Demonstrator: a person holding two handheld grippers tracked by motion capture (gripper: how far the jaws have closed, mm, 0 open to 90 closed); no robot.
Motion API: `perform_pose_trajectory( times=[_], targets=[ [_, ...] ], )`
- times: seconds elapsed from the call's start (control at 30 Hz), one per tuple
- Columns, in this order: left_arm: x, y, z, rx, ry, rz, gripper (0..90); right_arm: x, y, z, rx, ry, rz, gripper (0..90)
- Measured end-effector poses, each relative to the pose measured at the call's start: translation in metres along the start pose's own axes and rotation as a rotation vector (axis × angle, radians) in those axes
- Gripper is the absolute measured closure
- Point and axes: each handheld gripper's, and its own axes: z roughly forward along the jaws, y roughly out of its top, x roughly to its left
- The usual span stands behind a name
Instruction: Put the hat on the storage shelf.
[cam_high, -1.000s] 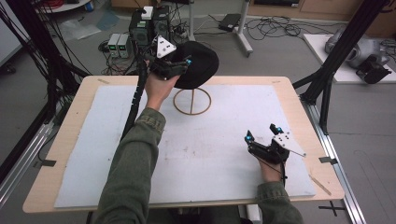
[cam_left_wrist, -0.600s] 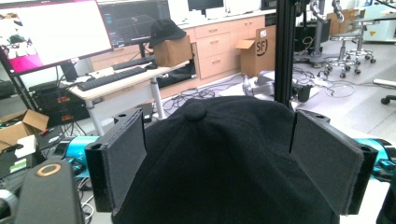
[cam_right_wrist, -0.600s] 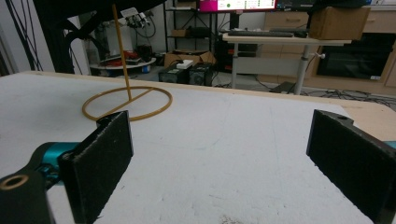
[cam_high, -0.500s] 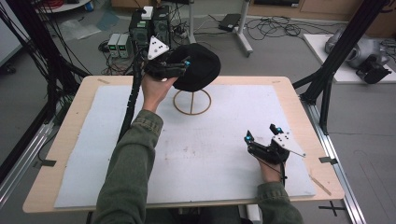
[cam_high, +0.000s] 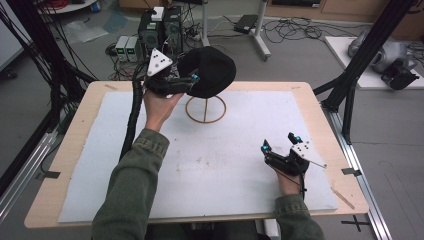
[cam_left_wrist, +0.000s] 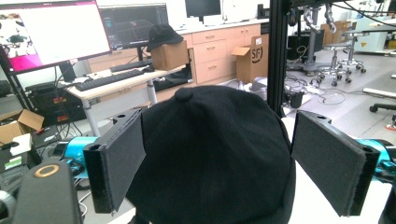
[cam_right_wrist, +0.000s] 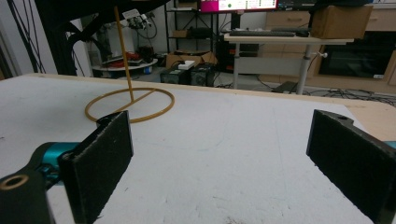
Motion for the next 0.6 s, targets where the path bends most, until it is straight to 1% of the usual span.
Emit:
perform_pose_trajectory(
  times=[0.13,0.23,0.3,0.4,0.43,0.53,0.6],
  targets=[
    [0.004,-0.012,-0.014,-0.002,0.016,-0.012,18.1,0.001,0.000,0.000,0.006,0.004,0.005,6.3],
    [0.007,-0.022,-0.025,-0.005,0.037,-0.020,18.1,0.001,0.000,0.000,0.009,0.007,0.012,6.3],
    [0.008,-0.029,-0.032,-0.008,0.050,-0.027,18.3,0.001,0.000,0.000,0.006,0.009,0.004,6.3],
    [0.011,-0.039,-0.044,-0.016,0.069,-0.037,18.3,0.003,0.000,-0.001,0.014,0.015,0.015,6.3],
    [0.012,-0.041,-0.047,-0.017,0.071,-0.044,18.3,0.002,0.000,0.000,0.010,0.018,0.007,6.3],
    [0.015,-0.053,-0.062,-0.026,0.095,-0.046,18.6,0.003,-0.001,0.000,0.017,0.021,0.012,6.3],
    [0.017,-0.060,-0.073,-0.034,0.106,-0.065,18.8,0.003,-0.001,0.001,0.016,0.021,0.007,6.3]
  ],
)
